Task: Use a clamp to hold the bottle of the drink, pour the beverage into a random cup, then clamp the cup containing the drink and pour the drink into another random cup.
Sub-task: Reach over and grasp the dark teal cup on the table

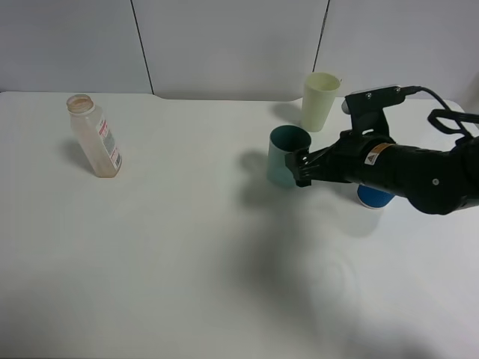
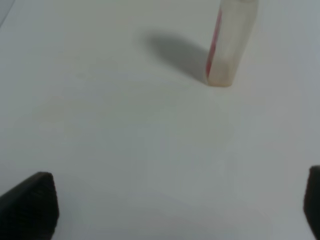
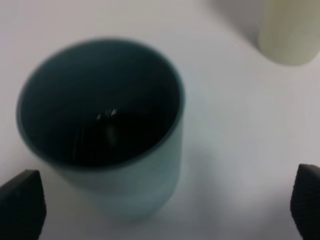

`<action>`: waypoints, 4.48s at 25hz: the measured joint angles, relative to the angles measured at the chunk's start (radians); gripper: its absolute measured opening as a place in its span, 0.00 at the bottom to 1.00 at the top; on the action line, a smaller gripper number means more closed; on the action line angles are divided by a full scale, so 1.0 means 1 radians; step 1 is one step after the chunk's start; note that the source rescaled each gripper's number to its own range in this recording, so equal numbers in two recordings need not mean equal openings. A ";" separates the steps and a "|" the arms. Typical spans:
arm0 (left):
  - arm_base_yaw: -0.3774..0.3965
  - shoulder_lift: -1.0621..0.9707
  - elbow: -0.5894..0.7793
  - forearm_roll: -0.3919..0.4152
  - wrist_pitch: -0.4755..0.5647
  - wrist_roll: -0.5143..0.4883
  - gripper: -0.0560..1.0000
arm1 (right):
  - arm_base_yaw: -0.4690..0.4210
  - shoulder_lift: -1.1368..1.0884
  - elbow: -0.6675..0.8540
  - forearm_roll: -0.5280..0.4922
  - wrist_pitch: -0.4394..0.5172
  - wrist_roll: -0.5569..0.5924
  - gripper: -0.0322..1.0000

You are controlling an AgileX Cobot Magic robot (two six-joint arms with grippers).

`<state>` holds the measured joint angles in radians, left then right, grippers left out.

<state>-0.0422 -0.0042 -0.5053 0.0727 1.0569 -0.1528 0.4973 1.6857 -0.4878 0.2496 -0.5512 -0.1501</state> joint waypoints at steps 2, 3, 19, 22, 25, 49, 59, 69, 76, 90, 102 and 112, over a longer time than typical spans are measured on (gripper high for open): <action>0.000 0.000 0.000 0.000 0.000 0.000 1.00 | 0.015 0.037 0.000 -0.003 -0.035 0.009 0.94; 0.000 0.000 0.000 0.000 0.000 0.000 1.00 | 0.023 0.050 0.000 -0.005 -0.057 0.010 0.94; 0.000 0.000 0.000 0.000 0.000 0.000 1.00 | 0.043 0.235 0.001 -0.008 -0.279 0.045 0.94; 0.000 0.000 0.000 0.000 0.000 0.000 1.00 | 0.043 0.264 0.001 -0.025 -0.357 0.045 0.94; 0.000 0.000 0.000 0.000 0.000 0.000 1.00 | 0.043 0.297 0.001 -0.044 -0.437 0.044 0.94; 0.000 0.000 0.000 0.000 0.000 0.000 1.00 | 0.043 0.455 -0.061 -0.067 -0.647 0.028 0.94; 0.000 0.000 0.000 0.000 0.000 0.000 1.00 | 0.043 0.456 -0.124 -0.071 -0.598 0.024 0.94; 0.000 0.000 0.000 0.000 0.000 0.000 1.00 | 0.043 0.456 -0.144 -0.094 -0.564 0.010 0.94; 0.000 0.000 0.000 0.000 0.000 0.000 1.00 | 0.043 0.458 -0.144 -0.097 -0.539 -0.089 0.94; 0.000 0.000 0.000 0.000 0.000 0.000 1.00 | 0.043 0.523 -0.144 -0.100 -0.637 -0.084 0.91; 0.000 0.000 0.000 0.000 0.000 0.000 1.00 | 0.043 0.523 -0.144 -0.100 -0.639 -0.018 0.04; 0.000 0.000 0.000 0.000 0.000 0.000 1.00 | 0.043 0.495 -0.144 -0.100 -0.587 -0.016 0.04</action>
<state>-0.0422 -0.0042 -0.5053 0.0727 1.0569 -0.1528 0.5408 2.1809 -0.6318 0.1494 -1.1384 -0.1656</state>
